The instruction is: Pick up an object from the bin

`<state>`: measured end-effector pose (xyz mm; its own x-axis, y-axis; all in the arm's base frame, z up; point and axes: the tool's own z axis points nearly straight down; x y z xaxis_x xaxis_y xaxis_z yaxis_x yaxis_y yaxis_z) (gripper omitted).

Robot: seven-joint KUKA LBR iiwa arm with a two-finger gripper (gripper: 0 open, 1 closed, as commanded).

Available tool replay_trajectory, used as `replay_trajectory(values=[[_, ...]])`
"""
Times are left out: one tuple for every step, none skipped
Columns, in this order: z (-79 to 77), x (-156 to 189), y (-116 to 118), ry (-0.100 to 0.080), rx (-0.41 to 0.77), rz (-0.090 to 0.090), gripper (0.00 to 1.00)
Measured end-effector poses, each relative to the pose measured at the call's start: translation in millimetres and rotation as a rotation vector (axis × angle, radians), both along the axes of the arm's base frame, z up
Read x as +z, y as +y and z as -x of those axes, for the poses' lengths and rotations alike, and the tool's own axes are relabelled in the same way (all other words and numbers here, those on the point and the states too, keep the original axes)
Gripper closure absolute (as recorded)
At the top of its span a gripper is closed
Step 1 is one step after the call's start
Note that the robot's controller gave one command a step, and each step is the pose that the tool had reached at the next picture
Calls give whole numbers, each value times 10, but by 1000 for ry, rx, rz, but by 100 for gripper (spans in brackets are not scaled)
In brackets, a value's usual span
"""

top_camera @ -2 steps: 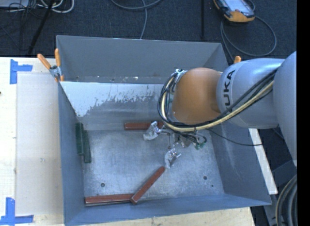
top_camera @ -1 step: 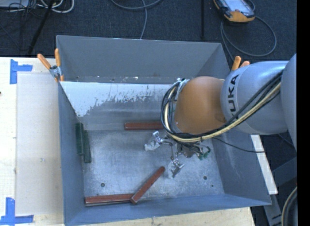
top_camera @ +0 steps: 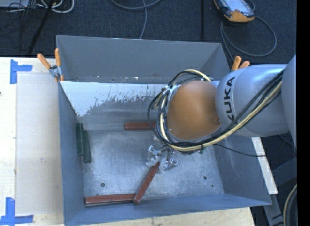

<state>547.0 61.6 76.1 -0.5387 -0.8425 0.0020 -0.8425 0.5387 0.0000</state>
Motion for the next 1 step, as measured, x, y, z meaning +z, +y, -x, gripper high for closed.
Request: replay_trajectory(values=[[0,0,-1,0,-1,0,100]])
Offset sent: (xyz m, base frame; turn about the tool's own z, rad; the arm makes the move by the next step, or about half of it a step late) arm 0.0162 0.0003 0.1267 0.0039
